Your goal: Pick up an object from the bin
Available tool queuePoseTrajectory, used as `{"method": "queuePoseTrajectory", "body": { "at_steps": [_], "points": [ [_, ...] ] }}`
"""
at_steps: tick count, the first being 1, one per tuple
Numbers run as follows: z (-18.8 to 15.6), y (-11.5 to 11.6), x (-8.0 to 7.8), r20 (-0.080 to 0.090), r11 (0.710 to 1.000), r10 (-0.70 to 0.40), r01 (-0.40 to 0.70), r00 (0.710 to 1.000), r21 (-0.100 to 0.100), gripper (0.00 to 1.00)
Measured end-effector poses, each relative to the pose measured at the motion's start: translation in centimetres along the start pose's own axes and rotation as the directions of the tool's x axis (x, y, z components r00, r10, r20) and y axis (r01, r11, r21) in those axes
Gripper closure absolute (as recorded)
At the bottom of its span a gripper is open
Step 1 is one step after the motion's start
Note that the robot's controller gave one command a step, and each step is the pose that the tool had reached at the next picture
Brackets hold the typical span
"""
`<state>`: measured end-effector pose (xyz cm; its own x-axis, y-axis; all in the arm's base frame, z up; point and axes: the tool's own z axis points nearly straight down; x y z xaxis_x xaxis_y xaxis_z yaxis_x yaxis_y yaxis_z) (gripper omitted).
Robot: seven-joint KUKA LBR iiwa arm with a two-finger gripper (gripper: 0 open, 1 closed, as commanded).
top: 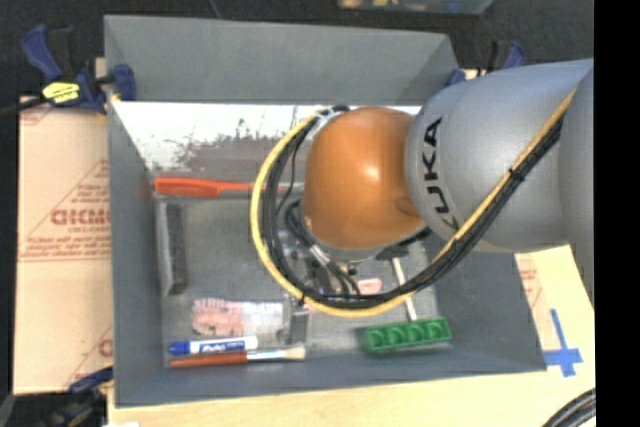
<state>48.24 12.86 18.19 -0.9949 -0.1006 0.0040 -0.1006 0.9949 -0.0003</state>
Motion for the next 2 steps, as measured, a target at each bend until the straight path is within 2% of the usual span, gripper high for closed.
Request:
{"method": "queuePoseTrajectory", "body": {
  "at_steps": [1, 2],
  "points": [
    [5.5, -1.8, -2.1, -0.008, 0.916, -0.402, 0.402, 0.915, -0.004, 0.00],
    [4.4, -2.6, -10.3, 0.007, 0.953, -0.303, 0.303, 0.953, 0.000, 0.00]
  ]
}}
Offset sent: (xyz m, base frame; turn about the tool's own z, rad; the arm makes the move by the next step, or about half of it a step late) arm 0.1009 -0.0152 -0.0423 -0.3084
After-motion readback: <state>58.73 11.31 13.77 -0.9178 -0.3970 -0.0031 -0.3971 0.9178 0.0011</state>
